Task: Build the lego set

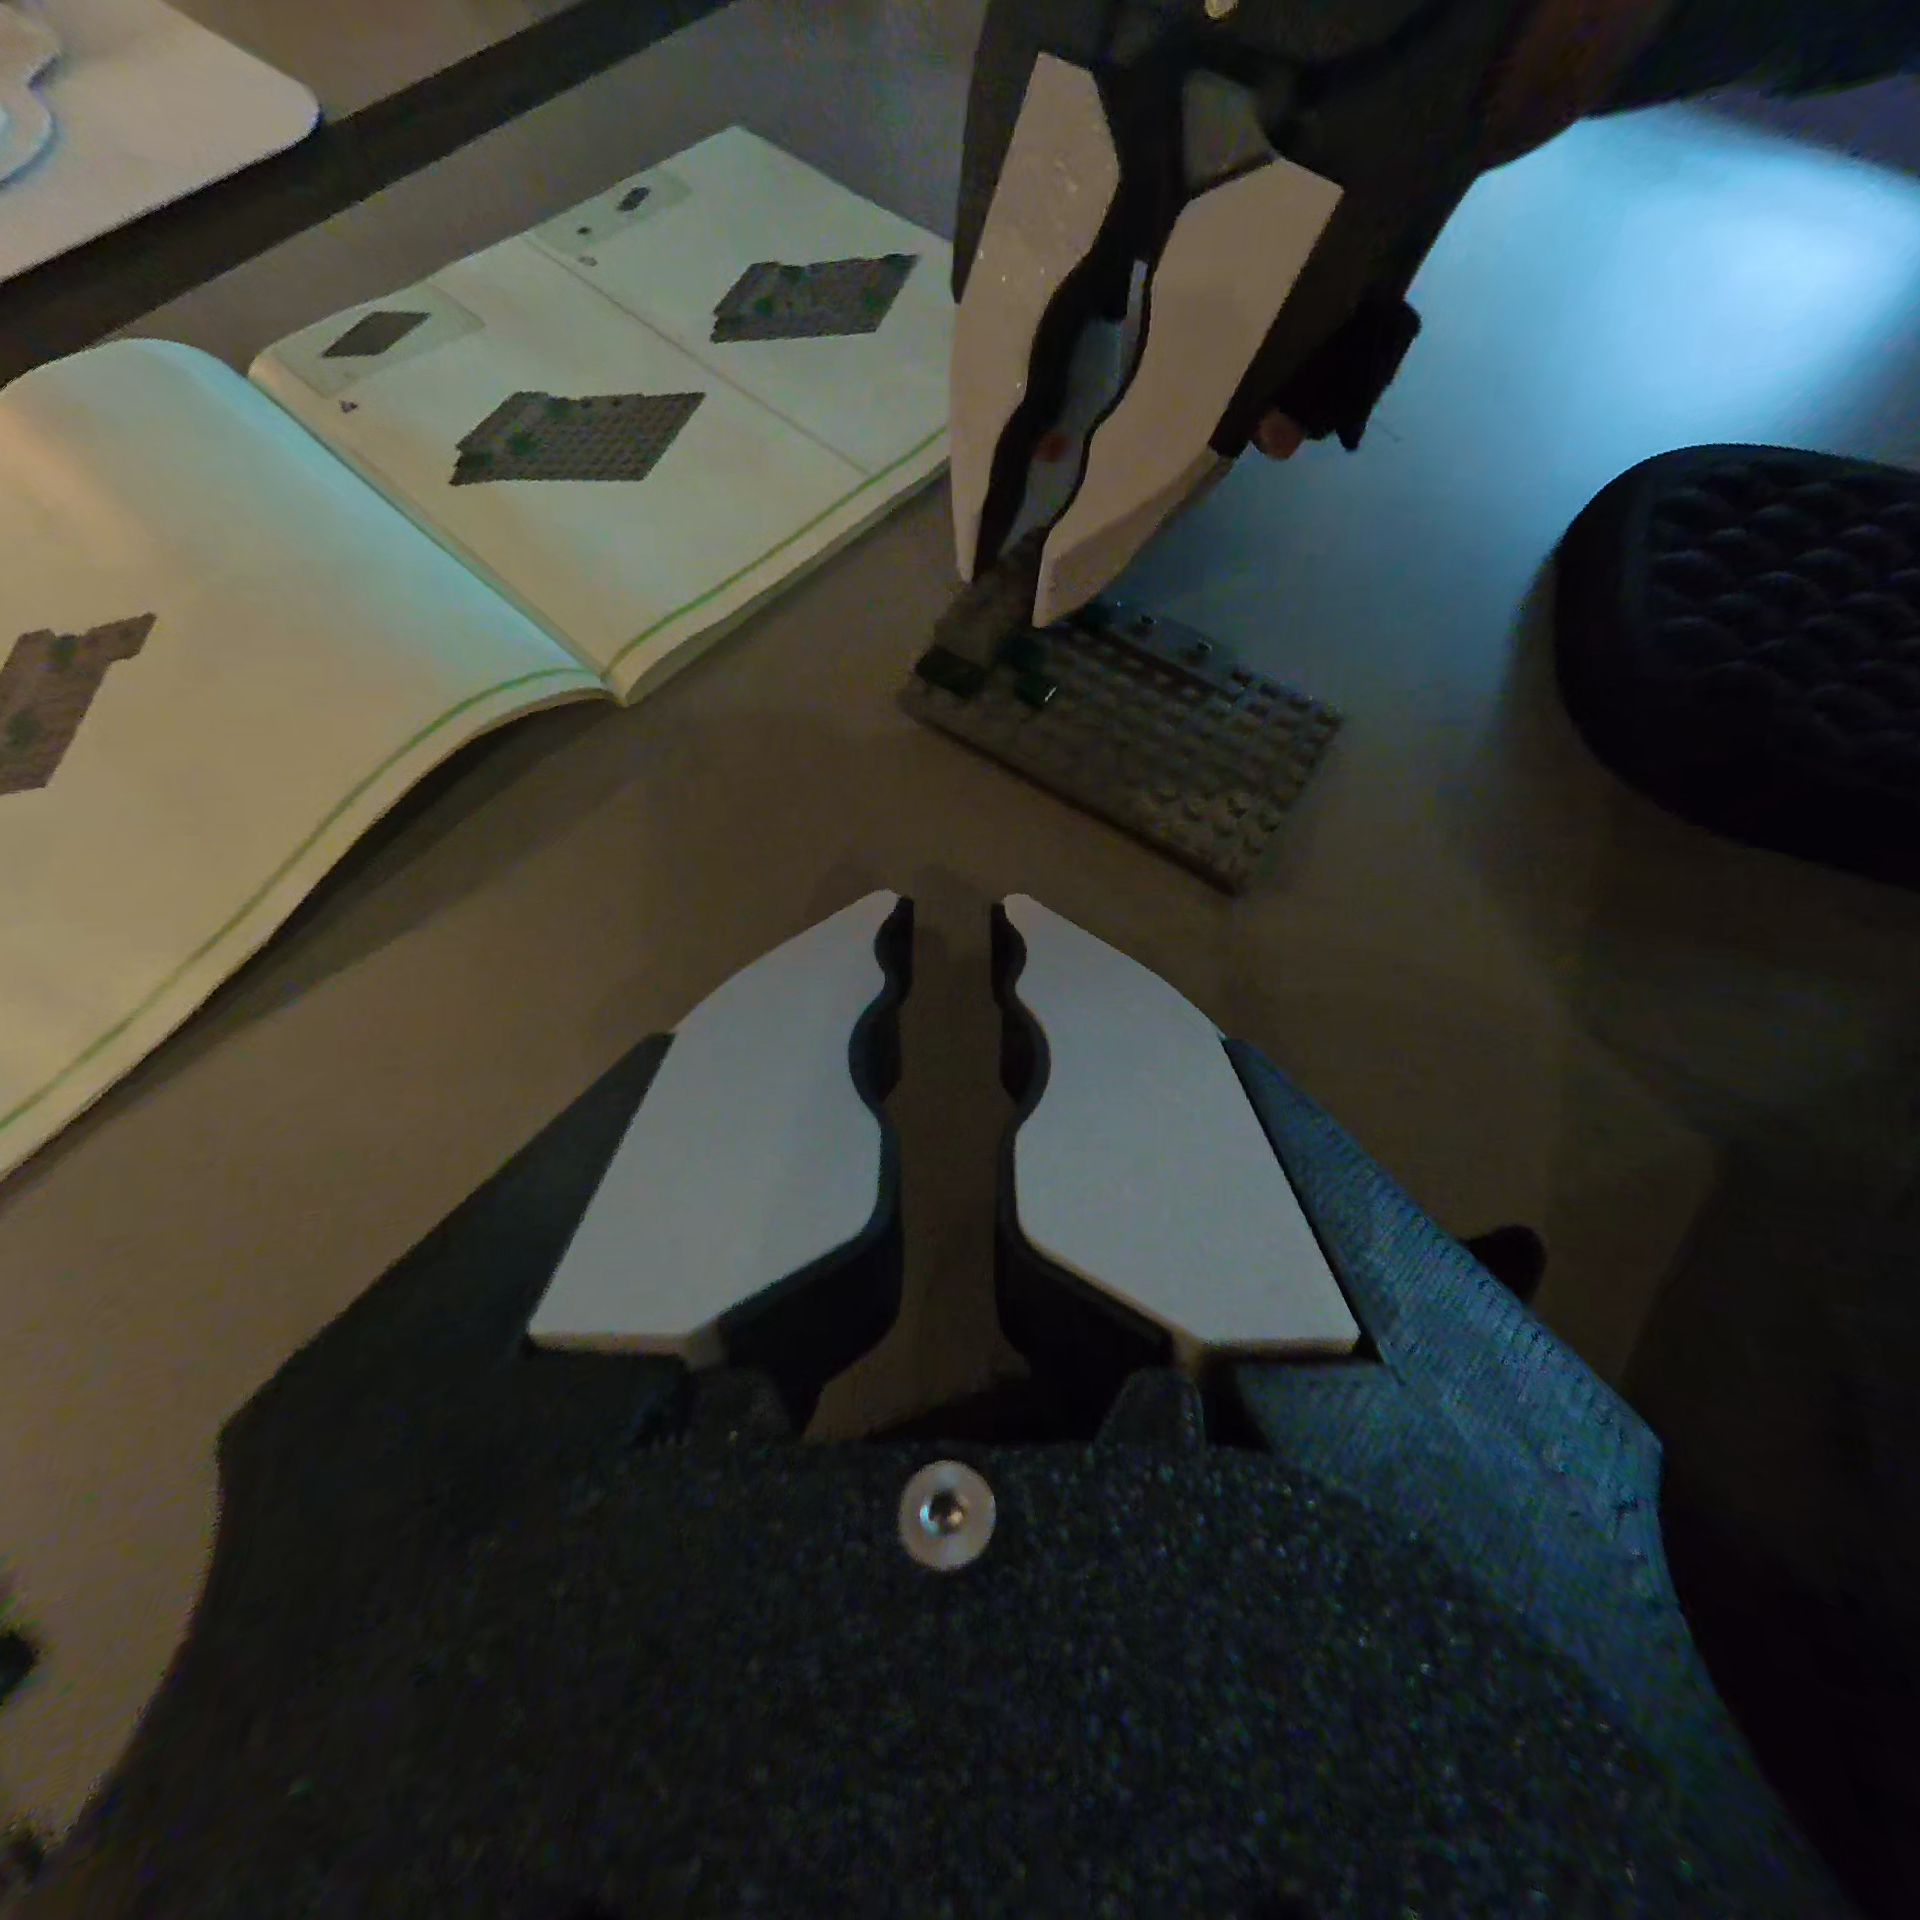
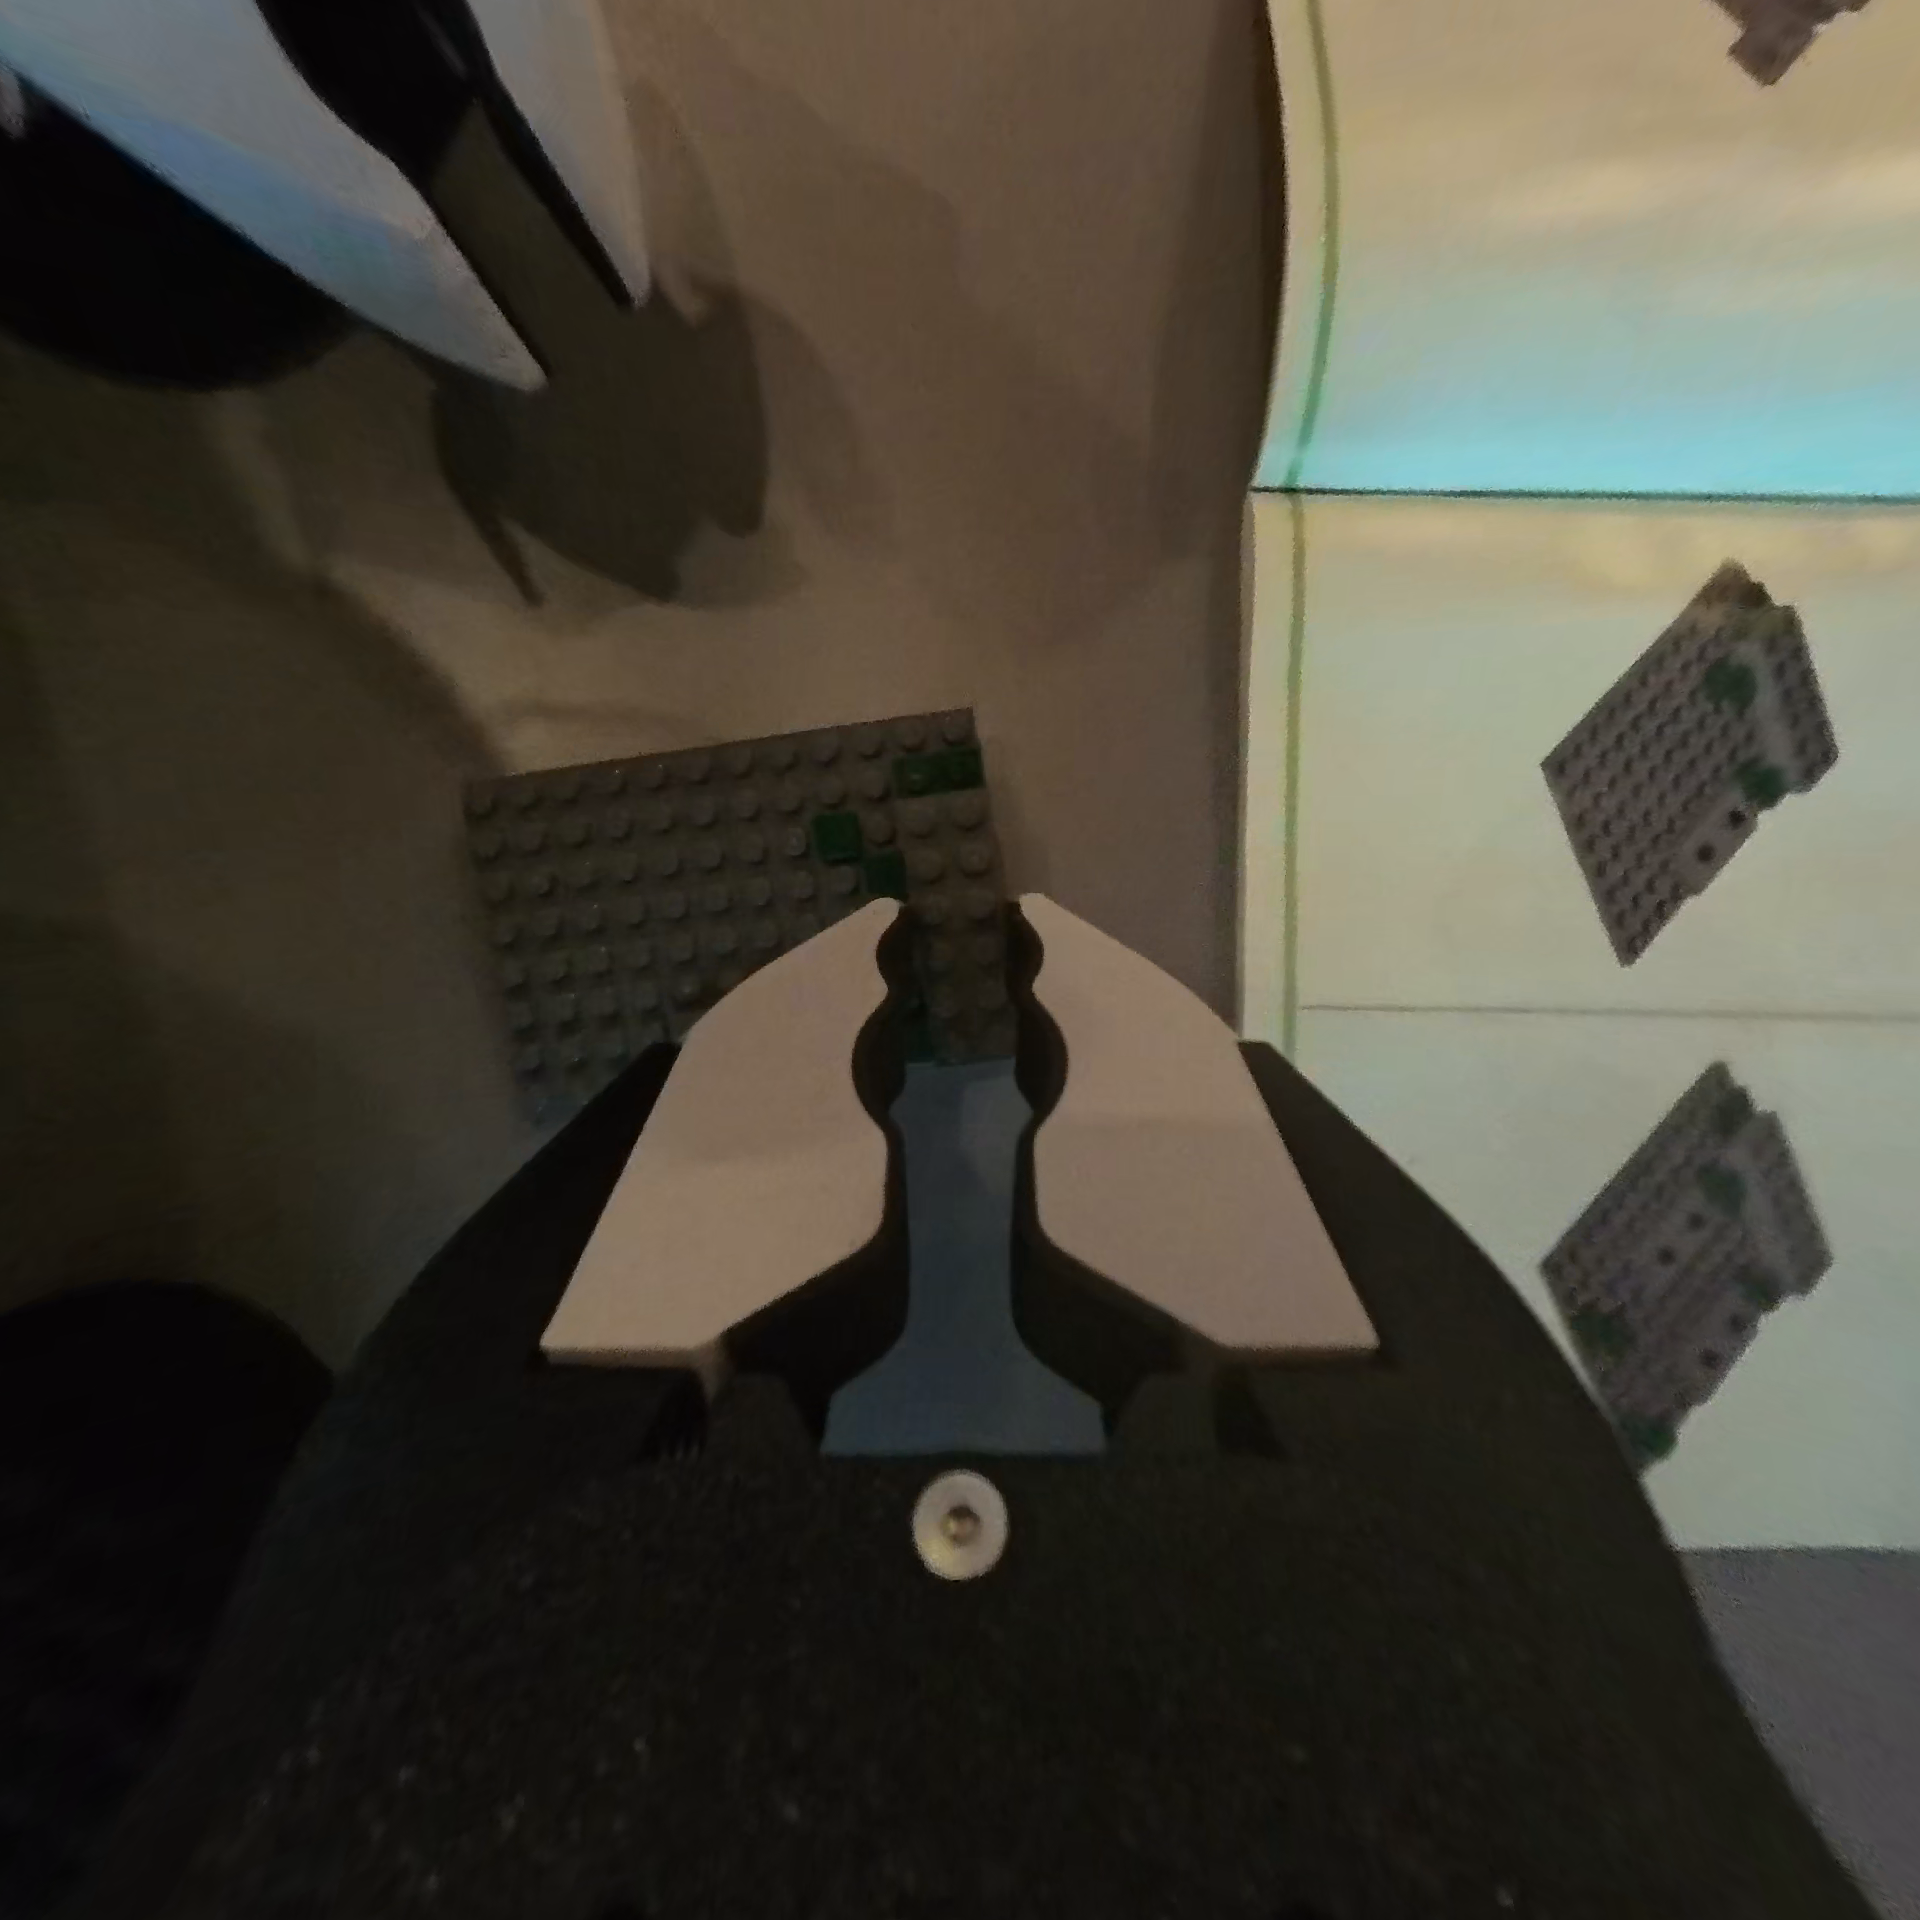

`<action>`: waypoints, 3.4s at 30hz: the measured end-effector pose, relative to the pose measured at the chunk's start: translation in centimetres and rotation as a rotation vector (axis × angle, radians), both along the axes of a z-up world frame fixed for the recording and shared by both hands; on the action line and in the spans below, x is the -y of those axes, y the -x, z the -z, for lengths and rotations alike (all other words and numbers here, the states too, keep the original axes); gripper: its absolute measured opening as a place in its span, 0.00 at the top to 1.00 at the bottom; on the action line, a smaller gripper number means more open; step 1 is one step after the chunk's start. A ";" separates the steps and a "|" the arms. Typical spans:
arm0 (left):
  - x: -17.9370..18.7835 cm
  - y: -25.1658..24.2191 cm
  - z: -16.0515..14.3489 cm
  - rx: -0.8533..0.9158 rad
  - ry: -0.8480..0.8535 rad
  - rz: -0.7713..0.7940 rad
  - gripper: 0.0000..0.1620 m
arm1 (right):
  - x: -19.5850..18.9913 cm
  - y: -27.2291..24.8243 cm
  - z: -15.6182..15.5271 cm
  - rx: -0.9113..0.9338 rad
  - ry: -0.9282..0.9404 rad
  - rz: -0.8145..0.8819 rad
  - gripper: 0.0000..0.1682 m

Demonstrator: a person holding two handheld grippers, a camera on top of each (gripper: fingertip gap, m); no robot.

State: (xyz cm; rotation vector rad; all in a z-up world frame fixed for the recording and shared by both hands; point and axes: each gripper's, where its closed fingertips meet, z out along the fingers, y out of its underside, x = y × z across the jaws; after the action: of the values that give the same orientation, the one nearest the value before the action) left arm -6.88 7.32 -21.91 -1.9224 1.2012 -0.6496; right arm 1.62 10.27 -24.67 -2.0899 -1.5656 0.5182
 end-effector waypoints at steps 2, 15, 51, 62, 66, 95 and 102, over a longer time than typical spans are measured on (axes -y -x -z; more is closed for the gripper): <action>0.0 -0.2 0.0 -0.008 -0.004 0.012 0.91 | -0.1 -0.1 0.2 0.005 -0.002 -0.003 0.90; 0.9 0.0 0.0 -0.028 -0.019 -0.007 0.91 | -2.8 2.3 0.3 -0.057 -0.002 -0.360 0.90; 2.2 -3.1 1.4 -0.052 0.072 -0.201 1.00 | 5.9 0.0 -2.1 -0.255 -0.191 0.829 1.00; 2.2 -2.7 1.3 -0.053 0.061 -0.238 1.00 | 6.3 -0.3 -2.2 -0.249 -0.208 0.850 1.00; 2.2 -2.6 1.1 -0.044 0.056 -0.245 1.00 | 6.3 -0.2 -2.2 -0.243 -0.209 0.847 1.00; 1.6 -1.8 0.1 -0.027 0.022 -0.257 1.00 | 4.3 -1.8 -3.6 -0.251 -0.214 0.880 1.00; 0.5 -1.2 -0.2 -0.007 0.019 -0.274 1.00 | -0.5 -5.1 -6.9 -0.247 -0.279 0.936 1.00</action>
State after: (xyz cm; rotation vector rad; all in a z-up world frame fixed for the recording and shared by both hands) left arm -5.67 6.81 -21.71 -2.0582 0.9150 -0.5092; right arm 6.75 10.73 -17.75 -2.1394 -0.3828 0.1796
